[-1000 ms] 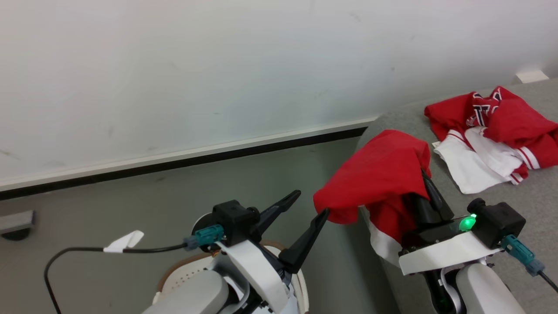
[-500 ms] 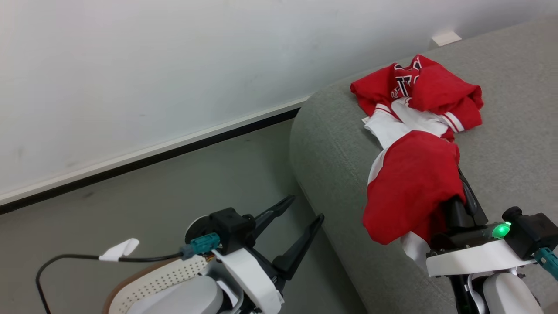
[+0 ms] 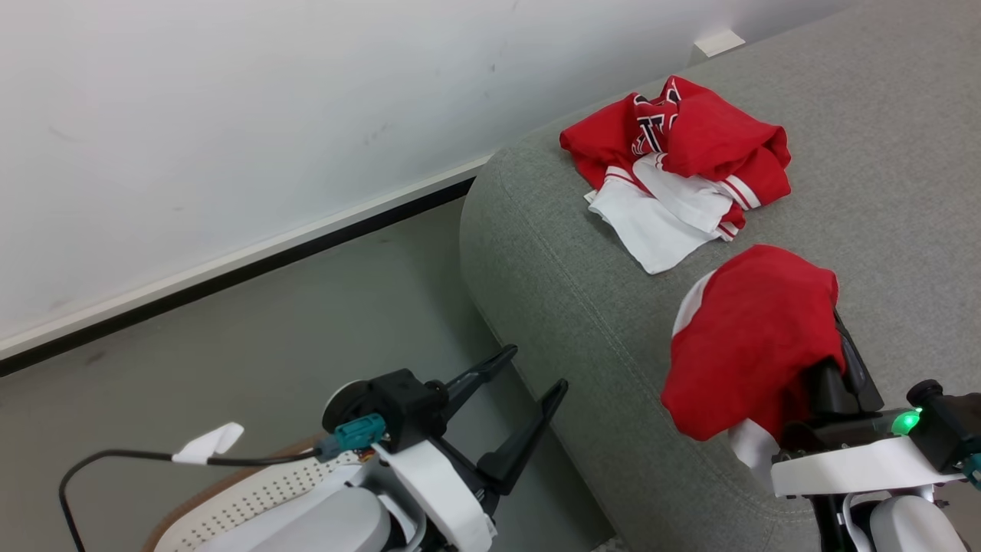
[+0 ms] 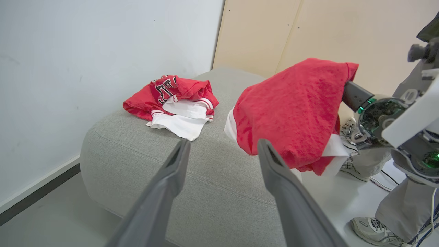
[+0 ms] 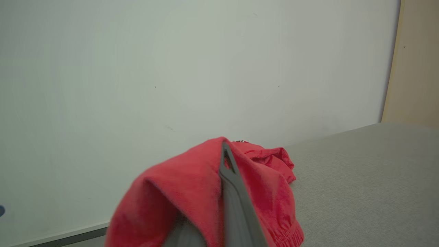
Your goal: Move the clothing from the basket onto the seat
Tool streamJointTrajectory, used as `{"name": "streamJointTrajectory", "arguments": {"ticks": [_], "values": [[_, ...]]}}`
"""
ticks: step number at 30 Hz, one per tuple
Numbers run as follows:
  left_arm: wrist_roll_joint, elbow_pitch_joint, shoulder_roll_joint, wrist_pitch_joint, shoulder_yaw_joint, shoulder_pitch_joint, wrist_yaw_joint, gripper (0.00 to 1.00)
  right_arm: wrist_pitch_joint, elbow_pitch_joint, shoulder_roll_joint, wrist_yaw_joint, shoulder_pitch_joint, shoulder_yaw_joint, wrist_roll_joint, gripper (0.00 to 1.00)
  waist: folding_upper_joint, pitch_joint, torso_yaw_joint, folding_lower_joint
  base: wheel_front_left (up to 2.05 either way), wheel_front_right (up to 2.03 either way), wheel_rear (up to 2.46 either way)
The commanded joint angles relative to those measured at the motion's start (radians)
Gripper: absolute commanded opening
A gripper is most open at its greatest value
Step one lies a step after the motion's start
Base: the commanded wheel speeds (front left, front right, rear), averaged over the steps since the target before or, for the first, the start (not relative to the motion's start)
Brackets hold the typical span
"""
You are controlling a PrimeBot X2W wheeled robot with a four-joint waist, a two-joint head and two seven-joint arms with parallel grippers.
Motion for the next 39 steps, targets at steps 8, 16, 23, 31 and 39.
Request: {"name": "streamJointTrajectory", "arguments": {"ticks": [8,16,23,31,39], "values": [[0.015,-0.007,0.012,-0.006,-0.001,-0.012,-0.001,1.0,0.0,0.001,-0.023,-0.002,-0.039,-0.041,-0.038,0.0,-0.0001,0.029,0.021,0.0,0.0,0.0,0.0],[0.045,-0.032,0.042,-0.013,-0.004,-0.031,0.0,1.0,0.048,0.057,-0.066,-0.002,-0.182,-0.117,-0.119,0.0,-0.0001,0.086,0.051,0.0,0.0,0.0,0.0],[0.074,-0.069,0.071,-0.013,0.001,-0.056,-0.002,1.0,0.146,0.02,-0.153,-0.002,-0.296,-0.233,-0.132,0.0,-0.0001,0.172,0.1,0.0,0.0,0.0,0.0],[0.086,-0.118,0.117,0.001,0.002,-0.087,-0.014,1.0,0.266,0.117,-0.255,-0.002,-0.417,-0.349,-0.136,0.0,-0.0001,0.299,0.159,0.0,0.0,0.0,0.0],[0.09,-0.142,0.153,0.003,0.021,-0.107,-0.013,1.0,0.321,0.266,-0.299,-0.002,-0.551,-0.38,-0.201,0.0,-0.0001,0.402,0.189,0.0,0.0,0.0,0.0]]}}
